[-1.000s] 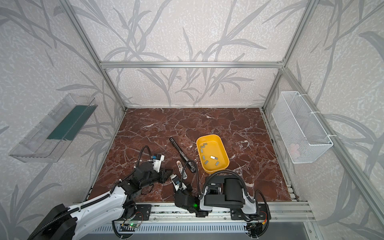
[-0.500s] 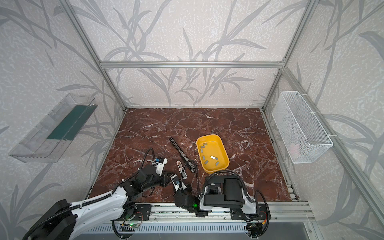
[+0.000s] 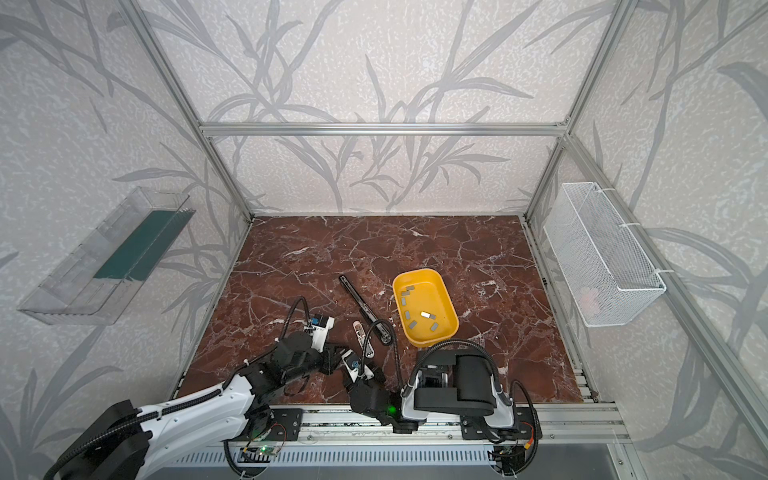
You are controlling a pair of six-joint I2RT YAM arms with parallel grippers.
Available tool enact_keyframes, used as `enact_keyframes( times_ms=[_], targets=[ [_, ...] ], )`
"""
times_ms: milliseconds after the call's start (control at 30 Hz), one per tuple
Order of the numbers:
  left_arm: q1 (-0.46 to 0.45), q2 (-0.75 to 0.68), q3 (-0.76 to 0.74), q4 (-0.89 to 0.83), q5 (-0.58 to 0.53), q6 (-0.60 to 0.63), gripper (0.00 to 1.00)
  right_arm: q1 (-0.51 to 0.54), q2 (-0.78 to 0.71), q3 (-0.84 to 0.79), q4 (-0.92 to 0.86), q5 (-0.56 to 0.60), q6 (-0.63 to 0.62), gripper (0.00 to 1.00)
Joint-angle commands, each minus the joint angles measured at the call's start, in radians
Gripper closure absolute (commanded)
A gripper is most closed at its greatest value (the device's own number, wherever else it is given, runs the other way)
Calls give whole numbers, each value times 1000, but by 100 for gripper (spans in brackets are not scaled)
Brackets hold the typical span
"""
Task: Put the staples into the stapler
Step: 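Press the beige stapler's raised lid down shut with the right gripper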
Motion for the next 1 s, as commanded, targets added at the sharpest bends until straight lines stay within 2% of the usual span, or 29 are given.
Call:
enact_keyframes(
  times_ms=[0,100,400,633,900,967],
  targets=[
    [-7,-20,-19,-35,-23,1,72,10,-14,-35,-136,-50,-20,34],
    [-10,-31,-22,-40,-27,0,72,12,-38,-52,-129,-58,-19,29],
    [-11,-40,-24,-45,-34,-5,72,67,-158,-80,-168,-26,-49,28],
    [-11,-39,-22,-45,-36,-3,72,79,-253,-120,-178,-24,-54,30],
    [-12,-45,-25,-46,-33,-2,72,78,-255,-129,-147,-28,-58,31],
    [-12,-44,-24,-46,-34,-2,72,78,-278,-142,-144,-32,-60,35]
  ],
)
